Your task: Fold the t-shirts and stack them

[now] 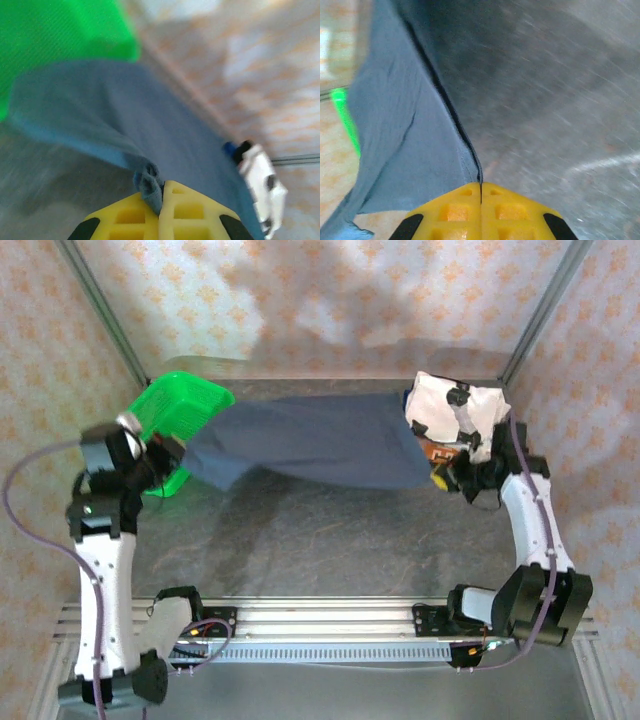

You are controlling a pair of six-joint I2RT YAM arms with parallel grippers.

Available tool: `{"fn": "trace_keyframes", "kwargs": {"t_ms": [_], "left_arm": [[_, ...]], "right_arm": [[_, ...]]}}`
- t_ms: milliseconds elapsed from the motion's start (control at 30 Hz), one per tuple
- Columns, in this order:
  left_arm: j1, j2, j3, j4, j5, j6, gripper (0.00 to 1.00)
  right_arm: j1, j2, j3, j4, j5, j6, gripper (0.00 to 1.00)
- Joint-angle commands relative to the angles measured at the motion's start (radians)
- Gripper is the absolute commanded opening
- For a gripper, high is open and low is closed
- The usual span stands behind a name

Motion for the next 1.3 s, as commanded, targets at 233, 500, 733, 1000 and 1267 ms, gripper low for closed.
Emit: {"fn": "trace_keyframes", "kwargs": {"t_ms": [233, 500, 733, 1000, 1267], "left_arm": [[0.003, -0.348, -0.339, -0.363, -0.378, -0.158, 0.0], [0.003, -0.383, -0.423, -0.438, -0.461, -0.237, 0.0], [0.002, -0.291, -0.428, -0.433, -0.433, -0.223, 0.0], [0.0, -0.236, -0.461, -0.377, -0.431, -0.225, 0.0], [-0.021, -0.179, -0.475, -0.319, -0.407, -0.191, 0.0]], "right_arm": [[-0.041, -0.178, -0.274, -0.066, 0.213, 0.037, 0.0], [-0.042, -0.277, -0.347, -0.165, 0.314, 0.082, 0.0], [-0.041, -0.342, -0.386, -0.216, 0.355, 0.116, 0.0], [-0.041, -0.338, -0.395, -0.18, 0.384, 0.145, 0.0], [-0.04, -0.286, -0.381, -0.13, 0.366, 0.124, 0.0]]}}
